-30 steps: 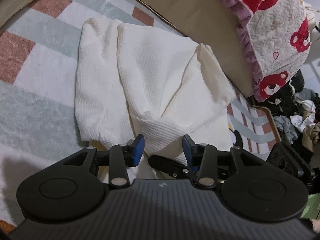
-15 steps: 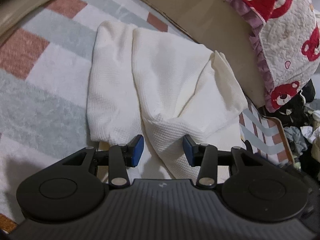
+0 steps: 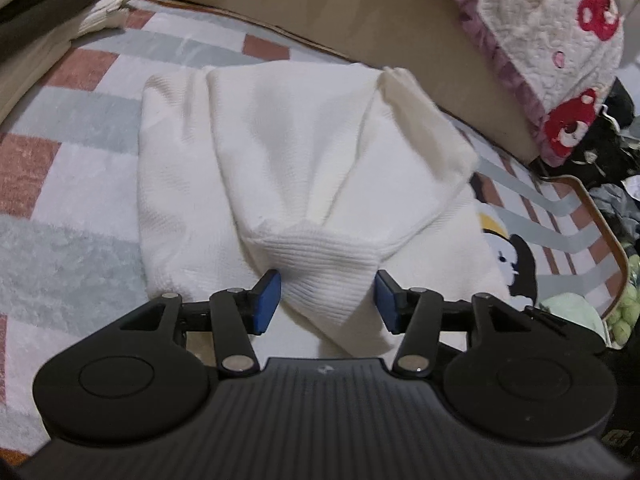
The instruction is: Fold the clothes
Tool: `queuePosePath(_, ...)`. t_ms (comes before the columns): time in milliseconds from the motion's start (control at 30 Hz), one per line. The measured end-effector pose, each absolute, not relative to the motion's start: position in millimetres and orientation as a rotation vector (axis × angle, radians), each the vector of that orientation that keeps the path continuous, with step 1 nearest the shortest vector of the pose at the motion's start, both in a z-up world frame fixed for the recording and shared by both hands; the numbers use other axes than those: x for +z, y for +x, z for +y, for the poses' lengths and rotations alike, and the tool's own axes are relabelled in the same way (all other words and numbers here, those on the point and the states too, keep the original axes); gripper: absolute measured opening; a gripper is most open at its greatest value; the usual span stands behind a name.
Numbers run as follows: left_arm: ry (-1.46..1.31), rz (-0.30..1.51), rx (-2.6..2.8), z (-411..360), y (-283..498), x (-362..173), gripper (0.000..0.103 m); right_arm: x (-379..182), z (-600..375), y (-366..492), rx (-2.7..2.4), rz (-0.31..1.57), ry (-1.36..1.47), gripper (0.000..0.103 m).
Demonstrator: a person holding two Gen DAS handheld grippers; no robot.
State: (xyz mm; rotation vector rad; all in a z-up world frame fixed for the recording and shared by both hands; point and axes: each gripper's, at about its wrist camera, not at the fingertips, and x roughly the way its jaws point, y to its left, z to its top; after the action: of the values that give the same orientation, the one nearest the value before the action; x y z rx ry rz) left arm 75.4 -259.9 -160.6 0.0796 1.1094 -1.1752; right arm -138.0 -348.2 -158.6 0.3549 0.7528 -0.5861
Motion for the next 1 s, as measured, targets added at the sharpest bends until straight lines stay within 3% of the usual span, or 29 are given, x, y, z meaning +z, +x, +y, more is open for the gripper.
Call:
queuePosePath(267, 0.037, 1.086, -1.069, -249, 86, -153, 0.051, -155, -349, -154, -0.517, 0.73, 0.254, 0.061)
queuePosePath(467, -0.03, 1.209, -1.085, -246, 92, -158, 0.051, -144, -353, -165, -0.48, 0.752, 0.161, 0.061)
queuePosePath(633, -0.088, 1.207, -1.123, -239, 92, -153, 0.051, -143, -357, -174, -0.458, 0.785, 0.157, 0.061)
queuePosePath(900, -0.246, 1.278, -1.176, -233, 93, -147, 0.059, -132, -362, -183, -0.477, 0.796, 0.148, 0.062)
queuePosePath(1000, -0.156, 1.241, -1.141, -239, 83, -146, 0.059, -130, -370, -187, -0.533, 0.803, 0.139, 0.062)
